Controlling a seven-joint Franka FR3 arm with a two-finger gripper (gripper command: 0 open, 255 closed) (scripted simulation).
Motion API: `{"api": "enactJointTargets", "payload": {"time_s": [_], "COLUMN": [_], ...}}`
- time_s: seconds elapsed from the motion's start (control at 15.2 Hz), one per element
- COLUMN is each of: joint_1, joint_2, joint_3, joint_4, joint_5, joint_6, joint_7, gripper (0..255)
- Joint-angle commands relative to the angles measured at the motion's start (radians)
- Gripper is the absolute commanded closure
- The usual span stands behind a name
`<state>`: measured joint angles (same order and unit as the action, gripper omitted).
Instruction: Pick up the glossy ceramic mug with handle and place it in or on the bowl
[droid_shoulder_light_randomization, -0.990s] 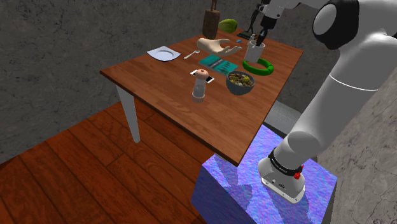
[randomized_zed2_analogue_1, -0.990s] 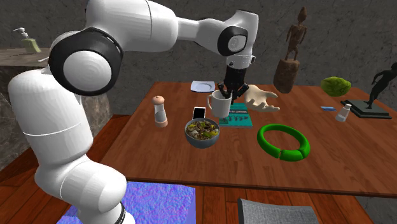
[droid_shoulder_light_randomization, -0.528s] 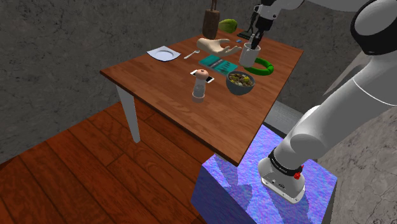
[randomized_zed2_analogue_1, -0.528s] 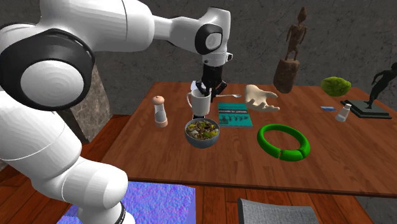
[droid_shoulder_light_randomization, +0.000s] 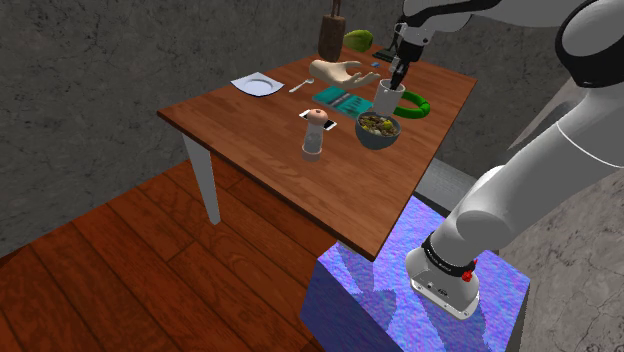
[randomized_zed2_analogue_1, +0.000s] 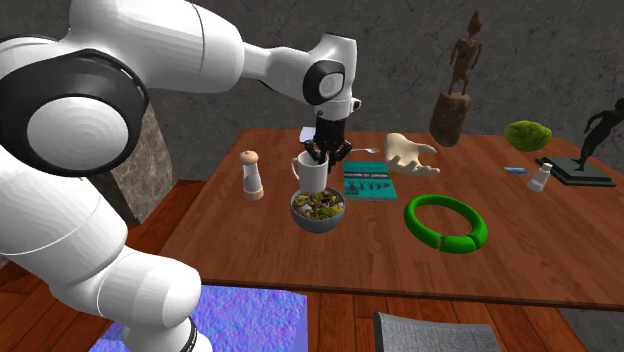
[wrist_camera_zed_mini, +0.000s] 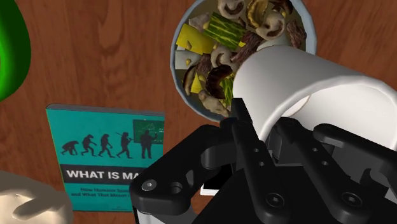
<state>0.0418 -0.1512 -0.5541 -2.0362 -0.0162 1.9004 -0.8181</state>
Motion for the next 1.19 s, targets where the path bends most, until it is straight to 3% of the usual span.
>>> {"api": "enactJointTargets", "payload": {"time_s": [0.0,0.53,1.06,1.12], "joint_1": [-0.001,-0.002,-0.002,-0.002], "joint_2": [0.005,0.035,0.035,0.034], "joint_3": [-0.003,-0.011,-0.011,-0.011], "joint_4": [-0.023,-0.099,-0.099,-0.100], "joint_5": [0.003,0.018,0.018,0.018], "joint_6": [0.029,0.130,0.130,0.130], "joint_7": [-0.004,-0.021,-0.021,-0.021], "gripper": [255,255,255,0]}}
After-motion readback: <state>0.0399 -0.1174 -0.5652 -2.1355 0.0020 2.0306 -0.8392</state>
